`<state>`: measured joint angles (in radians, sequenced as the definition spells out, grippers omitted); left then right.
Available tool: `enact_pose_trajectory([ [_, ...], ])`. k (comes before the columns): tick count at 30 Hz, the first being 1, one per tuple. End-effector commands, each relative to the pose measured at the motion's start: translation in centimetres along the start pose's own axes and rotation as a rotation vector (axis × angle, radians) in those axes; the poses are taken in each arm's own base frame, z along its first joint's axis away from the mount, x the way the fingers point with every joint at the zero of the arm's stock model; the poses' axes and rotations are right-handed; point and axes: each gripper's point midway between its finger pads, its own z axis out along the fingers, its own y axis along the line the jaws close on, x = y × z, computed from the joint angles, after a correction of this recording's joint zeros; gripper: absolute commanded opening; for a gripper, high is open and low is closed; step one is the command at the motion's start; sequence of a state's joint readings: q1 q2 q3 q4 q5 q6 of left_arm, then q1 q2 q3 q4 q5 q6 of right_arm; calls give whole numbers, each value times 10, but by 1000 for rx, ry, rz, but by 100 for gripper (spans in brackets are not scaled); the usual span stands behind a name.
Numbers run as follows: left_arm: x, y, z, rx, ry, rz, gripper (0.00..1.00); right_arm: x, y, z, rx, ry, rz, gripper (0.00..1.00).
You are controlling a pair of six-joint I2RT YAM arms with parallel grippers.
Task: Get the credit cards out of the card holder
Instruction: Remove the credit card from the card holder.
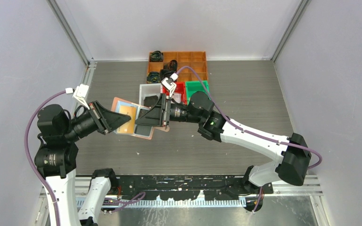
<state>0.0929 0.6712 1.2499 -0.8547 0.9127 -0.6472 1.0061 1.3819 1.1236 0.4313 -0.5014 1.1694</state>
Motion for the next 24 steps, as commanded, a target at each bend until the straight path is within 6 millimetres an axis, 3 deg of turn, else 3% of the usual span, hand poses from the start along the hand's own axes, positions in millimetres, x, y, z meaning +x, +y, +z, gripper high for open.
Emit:
enact_pose_trajectory([
  [1, -9, -27, 0, 129, -2, 13, 7, -3, 16, 2, -69, -11, -36, 53],
  [7, -7, -38, -3, 186, 7, -13, 12, -3, 9, 7, -60, -10, -38, 50],
  [15, -5, -44, -4, 224, 16, -30, 14, -3, 17, 14, -95, -10, -39, 46],
  [20, -2, -44, -5, 233, 17, -25, 16, -5, 22, 18, -113, -24, -38, 38],
  [24, 1, -40, -5, 229, 12, -21, 23, -8, 15, 21, -66, -35, -41, 29],
])
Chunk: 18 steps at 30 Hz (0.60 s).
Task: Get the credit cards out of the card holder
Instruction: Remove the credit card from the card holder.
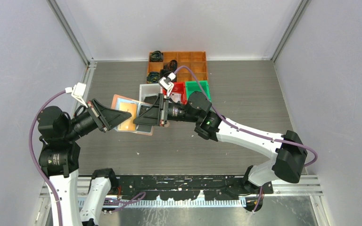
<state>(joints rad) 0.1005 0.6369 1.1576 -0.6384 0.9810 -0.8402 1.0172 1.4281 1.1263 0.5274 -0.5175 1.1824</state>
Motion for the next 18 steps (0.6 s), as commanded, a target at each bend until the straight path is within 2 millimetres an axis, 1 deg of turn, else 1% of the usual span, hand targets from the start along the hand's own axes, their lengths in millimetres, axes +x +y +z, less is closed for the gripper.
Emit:
enact_pose_trajectory([
  [1, 10, -27, -7, 121, 51, 38, 26, -10, 7, 12, 15, -43, -37, 26],
  [3, 11, -26, -7, 121, 51, 38, 31, -12, 3, 10, 47, -54, -48, 21],
  [5, 12, -26, -7, 124, 57, 36, 35, -11, 1, 8, 51, -58, -53, 18],
  [9, 11, -30, -7, 144, 69, 32, 38, -9, 0, 4, 50, -64, -53, 9],
  [12, 11, -34, -7, 160, 78, 31, 36, -8, 0, 1, 49, -69, -58, 5],
  [16, 11, -34, -7, 165, 85, 30, 28, -7, 2, -2, 45, -72, -60, 1],
  [18, 11, -35, -7, 166, 86, 29, 24, -7, 3, -4, 44, -74, -61, 1],
])
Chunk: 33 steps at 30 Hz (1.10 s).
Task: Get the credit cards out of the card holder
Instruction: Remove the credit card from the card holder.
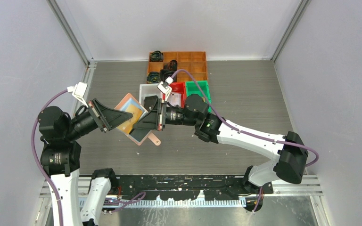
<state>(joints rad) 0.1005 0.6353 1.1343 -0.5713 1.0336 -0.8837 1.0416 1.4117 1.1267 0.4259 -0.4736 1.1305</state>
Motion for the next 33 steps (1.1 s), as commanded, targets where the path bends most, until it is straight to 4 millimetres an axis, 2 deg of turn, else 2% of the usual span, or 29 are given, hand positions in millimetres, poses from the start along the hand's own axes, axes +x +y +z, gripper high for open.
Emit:
enact_pose_trajectory([
  [1, 9, -29, -7, 113, 65, 35, 22, -16, 15, -6, -31, -86, -51, 1],
  [4, 8, -31, -7, 110, 54, 42, 16, -16, 13, -10, -30, -104, -46, 1],
  [5, 7, -31, -7, 107, 48, 44, 15, -16, 13, -11, -35, -110, -41, 6],
  [7, 5, -30, -7, 98, 36, 43, 12, -18, 15, -12, -57, -133, -17, 30],
  [8, 4, -30, -7, 94, 30, 44, 12, -19, 17, -12, -72, -144, -7, 37],
  [10, 3, -28, -7, 81, 12, 42, 10, -23, 20, -11, -100, -165, 14, 44],
  [13, 1, -27, -7, 69, -8, 37, 8, -28, 23, -6, -128, -180, 32, 46],
  [17, 1, -30, -8, 70, -14, 36, 6, -32, 26, 0, -150, -186, 45, 42],
  [22, 1, -30, -9, 68, -15, 39, 6, -33, 26, 3, -160, -191, 59, 21],
  [27, -1, -32, -8, 69, -14, 43, 8, -28, 18, -6, -134, -198, 53, 5],
  [30, -4, -33, -7, 70, -14, 42, 14, -22, 11, -11, -116, -191, 51, 1],
  [33, -5, -31, -6, 68, -5, 22, 14, -16, 3, -15, -98, -182, 54, 1],
])
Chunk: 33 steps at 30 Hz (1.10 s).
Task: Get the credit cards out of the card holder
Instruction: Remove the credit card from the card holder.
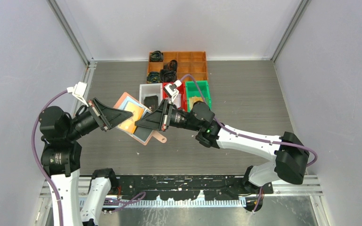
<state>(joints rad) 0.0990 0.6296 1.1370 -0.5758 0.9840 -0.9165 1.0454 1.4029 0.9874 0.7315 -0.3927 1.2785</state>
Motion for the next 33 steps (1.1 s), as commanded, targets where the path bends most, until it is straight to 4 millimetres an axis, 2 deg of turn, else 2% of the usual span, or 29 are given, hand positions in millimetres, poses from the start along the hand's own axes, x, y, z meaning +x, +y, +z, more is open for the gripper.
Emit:
enact_pose_trajectory([
  [1, 1, -33, -6, 103, 37, 40, 14, -7, -7, -8, 28, -54, -24, 1],
  [9, -3, -42, -7, 123, 27, 50, 14, 1, -18, -18, 54, -44, -19, 1],
  [15, -1, -42, -8, 127, 31, 66, 29, 3, -17, -18, 61, -22, -31, 1],
  [17, -1, -43, -9, 128, 32, 70, 31, 3, -16, -18, 60, -21, -36, 1],
  [26, 0, -45, -10, 134, 36, 78, 20, 4, -13, -18, 58, -10, -41, 1],
  [33, 0, -47, -10, 137, 38, 82, 25, 7, -18, -24, 77, -9, -41, 1],
])
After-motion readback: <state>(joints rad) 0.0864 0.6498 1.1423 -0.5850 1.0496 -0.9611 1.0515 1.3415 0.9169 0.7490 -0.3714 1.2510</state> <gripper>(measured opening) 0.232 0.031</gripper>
